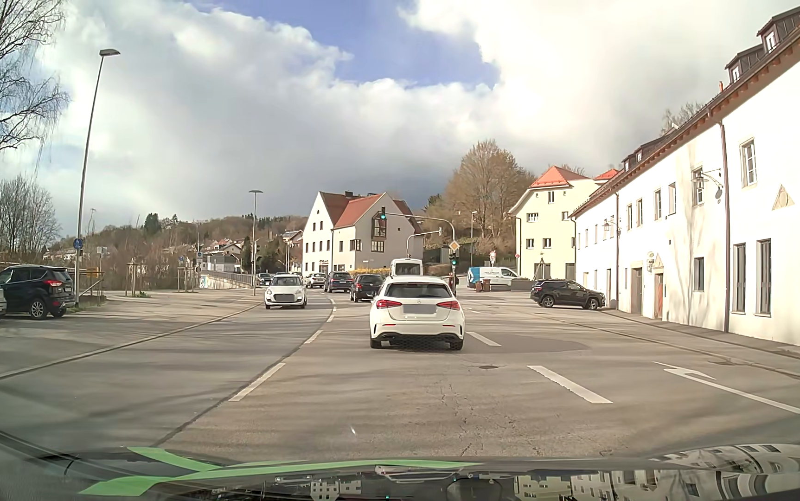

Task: Follow the waypoints while adhering to traffic rules and regulations

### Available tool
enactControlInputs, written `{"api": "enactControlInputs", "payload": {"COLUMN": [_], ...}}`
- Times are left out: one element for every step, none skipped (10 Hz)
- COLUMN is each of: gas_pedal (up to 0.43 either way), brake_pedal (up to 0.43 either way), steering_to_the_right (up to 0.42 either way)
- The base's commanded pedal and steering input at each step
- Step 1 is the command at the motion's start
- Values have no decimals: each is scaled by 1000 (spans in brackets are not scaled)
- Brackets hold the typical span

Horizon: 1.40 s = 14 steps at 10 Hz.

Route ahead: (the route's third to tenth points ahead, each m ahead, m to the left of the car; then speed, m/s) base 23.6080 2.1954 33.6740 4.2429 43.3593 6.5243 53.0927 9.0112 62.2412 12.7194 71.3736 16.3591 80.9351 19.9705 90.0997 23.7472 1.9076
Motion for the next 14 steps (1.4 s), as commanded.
{"api": "enactControlInputs", "payload": {"gas_pedal": [197,197,197,220,240,240,248,268,280,280,299,311,311,311], "brake_pedal": [0,0,0,0,0,0,0,0,0,0,0,0,0,0], "steering_to_the_right": [-35,-35,-31,-29,-28,-29,-28,-32,-37,-37,-37,-37,-37,-37]}}
